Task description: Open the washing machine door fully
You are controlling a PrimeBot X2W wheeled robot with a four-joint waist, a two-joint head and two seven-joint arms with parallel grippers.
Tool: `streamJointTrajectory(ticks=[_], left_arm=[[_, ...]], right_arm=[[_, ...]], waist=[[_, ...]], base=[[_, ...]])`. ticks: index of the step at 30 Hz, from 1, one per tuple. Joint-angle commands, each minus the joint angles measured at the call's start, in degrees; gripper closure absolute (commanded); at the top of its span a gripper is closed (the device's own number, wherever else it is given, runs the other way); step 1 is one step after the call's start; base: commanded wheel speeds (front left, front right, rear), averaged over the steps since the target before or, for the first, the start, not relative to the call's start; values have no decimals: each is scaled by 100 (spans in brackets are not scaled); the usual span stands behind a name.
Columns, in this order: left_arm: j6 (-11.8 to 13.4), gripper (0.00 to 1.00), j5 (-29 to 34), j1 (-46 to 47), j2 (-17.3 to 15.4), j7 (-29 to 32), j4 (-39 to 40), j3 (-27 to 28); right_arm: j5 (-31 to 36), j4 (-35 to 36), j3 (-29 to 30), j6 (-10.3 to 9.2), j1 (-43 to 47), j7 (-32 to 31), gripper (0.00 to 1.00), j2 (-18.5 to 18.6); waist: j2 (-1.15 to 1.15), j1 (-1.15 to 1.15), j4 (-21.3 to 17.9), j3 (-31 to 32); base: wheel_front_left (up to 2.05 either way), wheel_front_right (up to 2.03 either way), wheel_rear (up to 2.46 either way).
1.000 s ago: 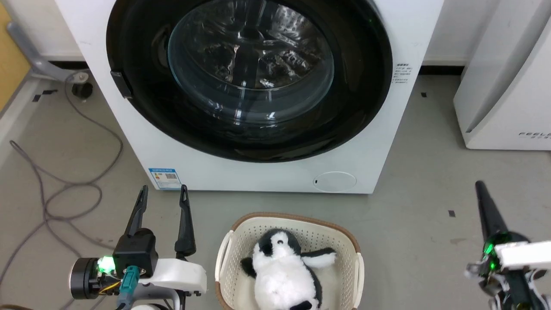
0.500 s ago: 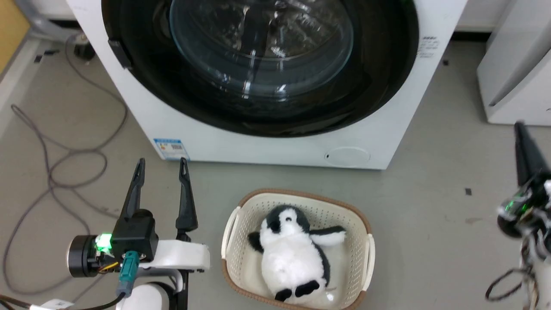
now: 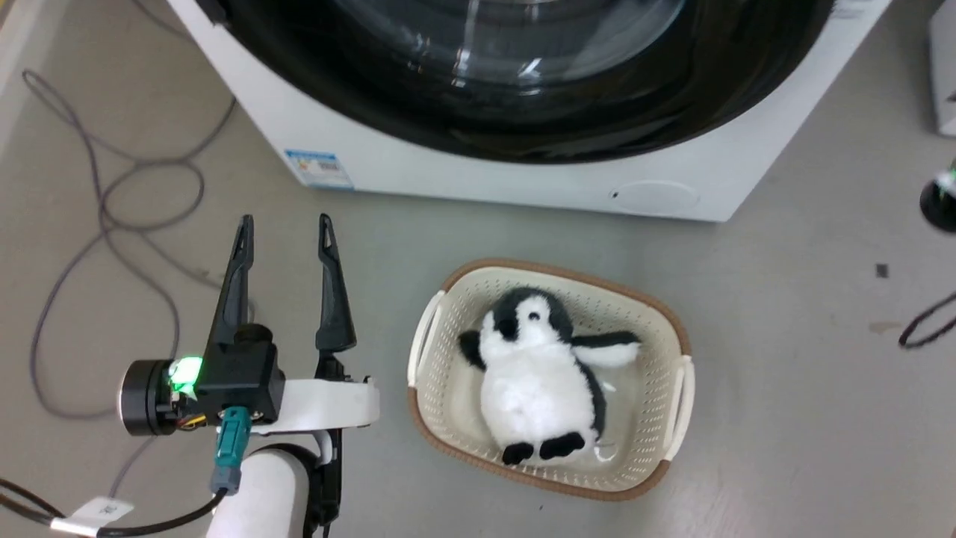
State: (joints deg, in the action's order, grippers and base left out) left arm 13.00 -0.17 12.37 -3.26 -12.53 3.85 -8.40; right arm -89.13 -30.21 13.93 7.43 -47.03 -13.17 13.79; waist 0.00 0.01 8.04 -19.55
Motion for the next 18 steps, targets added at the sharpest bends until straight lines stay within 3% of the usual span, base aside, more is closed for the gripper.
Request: streamJointTrajectory(ticks=[1, 10, 18], left_arm=[[56, 0, -4, 122, -17, -61, 41, -27], [198, 0, -40, 329, -3, -168, 70, -167], [311, 0, -52, 452, 6, -247, 69, -227]], right_arm=[[-190, -142, -27, 5, -268, -61, 100, 79], [-229, -872, -465, 5, -1247, -290, 100, 411], [-321, -1127, -847, 6, -1590, -623, 100, 457]], waist=[[0, -1, 119, -149], [0, -1, 350, -512], [0, -1, 439, -675]], base=[[0, 0, 0], [0, 0, 0], [0, 0, 0]])
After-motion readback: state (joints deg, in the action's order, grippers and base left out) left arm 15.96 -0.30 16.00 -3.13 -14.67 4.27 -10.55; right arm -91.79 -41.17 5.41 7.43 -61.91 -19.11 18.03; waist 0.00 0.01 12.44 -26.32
